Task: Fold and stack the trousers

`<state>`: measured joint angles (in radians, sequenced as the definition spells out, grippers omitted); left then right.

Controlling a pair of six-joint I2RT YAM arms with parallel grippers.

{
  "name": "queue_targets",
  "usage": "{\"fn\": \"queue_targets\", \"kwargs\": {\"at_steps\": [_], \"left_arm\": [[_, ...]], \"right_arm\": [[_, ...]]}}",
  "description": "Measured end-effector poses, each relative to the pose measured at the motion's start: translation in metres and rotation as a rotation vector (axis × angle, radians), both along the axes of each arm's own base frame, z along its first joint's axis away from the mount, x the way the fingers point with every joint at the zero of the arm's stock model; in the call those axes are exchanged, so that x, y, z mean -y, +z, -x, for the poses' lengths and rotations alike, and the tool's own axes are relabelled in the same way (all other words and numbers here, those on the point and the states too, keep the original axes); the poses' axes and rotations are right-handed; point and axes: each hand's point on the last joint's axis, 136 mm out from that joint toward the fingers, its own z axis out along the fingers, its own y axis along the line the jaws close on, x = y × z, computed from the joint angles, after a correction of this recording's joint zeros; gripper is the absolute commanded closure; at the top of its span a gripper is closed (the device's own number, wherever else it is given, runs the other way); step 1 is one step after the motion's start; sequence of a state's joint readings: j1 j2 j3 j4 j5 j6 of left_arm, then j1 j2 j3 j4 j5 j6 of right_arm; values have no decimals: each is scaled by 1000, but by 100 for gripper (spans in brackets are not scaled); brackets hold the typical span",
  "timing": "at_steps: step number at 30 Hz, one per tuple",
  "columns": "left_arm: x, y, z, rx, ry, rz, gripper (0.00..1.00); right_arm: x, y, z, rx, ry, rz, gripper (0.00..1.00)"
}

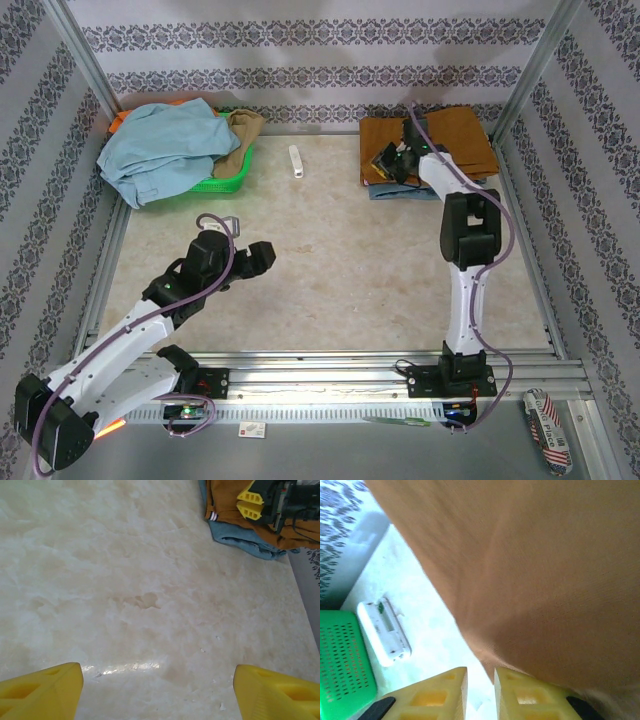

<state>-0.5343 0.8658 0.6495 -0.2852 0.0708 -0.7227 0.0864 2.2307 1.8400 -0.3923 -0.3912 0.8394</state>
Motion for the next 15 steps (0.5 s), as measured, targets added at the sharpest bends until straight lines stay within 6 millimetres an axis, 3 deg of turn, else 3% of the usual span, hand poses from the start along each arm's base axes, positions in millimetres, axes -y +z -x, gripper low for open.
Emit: {"fn": "queue_targets", "kwargs": {"at_steps": [4,8,11,15], "left_arm": [[0,4,1,9,4,13,21],[-1,6,1,9,12,28,21],[0,7,2,3,18,42,22],[-1,11,3,12,24,58,21]], "right_arm": [[1,44,6,86,7,-6,70],[-31,63,5,143,70,-12,66],[-62,50,-6,142,124,-34,71],[-84,-3,-5,57,159,-52,72]]}}
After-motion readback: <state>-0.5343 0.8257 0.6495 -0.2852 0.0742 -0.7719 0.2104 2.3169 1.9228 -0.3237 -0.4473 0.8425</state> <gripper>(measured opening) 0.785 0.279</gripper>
